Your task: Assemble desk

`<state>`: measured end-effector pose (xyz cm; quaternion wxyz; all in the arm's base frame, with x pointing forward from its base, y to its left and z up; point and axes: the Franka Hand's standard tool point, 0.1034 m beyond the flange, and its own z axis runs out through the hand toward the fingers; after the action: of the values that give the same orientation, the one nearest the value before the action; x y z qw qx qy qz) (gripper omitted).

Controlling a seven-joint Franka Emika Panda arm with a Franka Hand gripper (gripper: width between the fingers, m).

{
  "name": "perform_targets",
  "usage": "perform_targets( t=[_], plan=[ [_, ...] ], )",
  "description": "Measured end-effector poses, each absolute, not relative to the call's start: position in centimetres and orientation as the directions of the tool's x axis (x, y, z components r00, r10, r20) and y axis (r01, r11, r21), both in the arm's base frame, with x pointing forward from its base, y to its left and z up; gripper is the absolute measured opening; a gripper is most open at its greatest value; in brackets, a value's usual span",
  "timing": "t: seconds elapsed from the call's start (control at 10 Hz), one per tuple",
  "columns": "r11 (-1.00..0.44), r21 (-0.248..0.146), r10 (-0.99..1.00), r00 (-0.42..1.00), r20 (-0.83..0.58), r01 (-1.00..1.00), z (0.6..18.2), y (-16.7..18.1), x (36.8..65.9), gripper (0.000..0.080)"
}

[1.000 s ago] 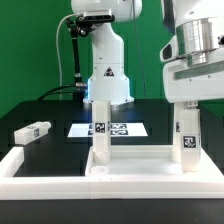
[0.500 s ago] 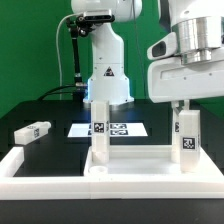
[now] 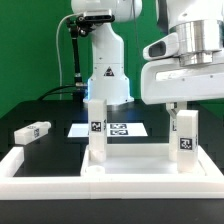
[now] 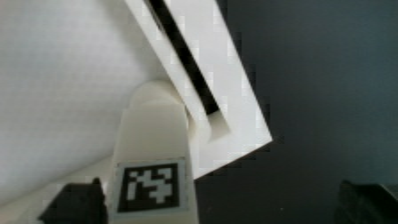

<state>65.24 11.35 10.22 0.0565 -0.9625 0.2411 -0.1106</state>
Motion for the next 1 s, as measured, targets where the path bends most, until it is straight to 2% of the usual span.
perform_targets(
  t=[0.3, 0.6, 1.0],
  plan=[
    [-0.896, -0.151, -0.44, 0.88, 0.179, -0.417, 10.1, 11.0, 64.9, 0.0649],
    [-0.899, -0.13, -0.427, 0.903, 0.044, -0.418, 10.7, 8.4, 63.2, 0.0649],
    [-0.888, -0.142, -0.446, 0.894, 0.03, -0.438, 12.1, 7.4, 65.6, 0.0649]
  ],
)
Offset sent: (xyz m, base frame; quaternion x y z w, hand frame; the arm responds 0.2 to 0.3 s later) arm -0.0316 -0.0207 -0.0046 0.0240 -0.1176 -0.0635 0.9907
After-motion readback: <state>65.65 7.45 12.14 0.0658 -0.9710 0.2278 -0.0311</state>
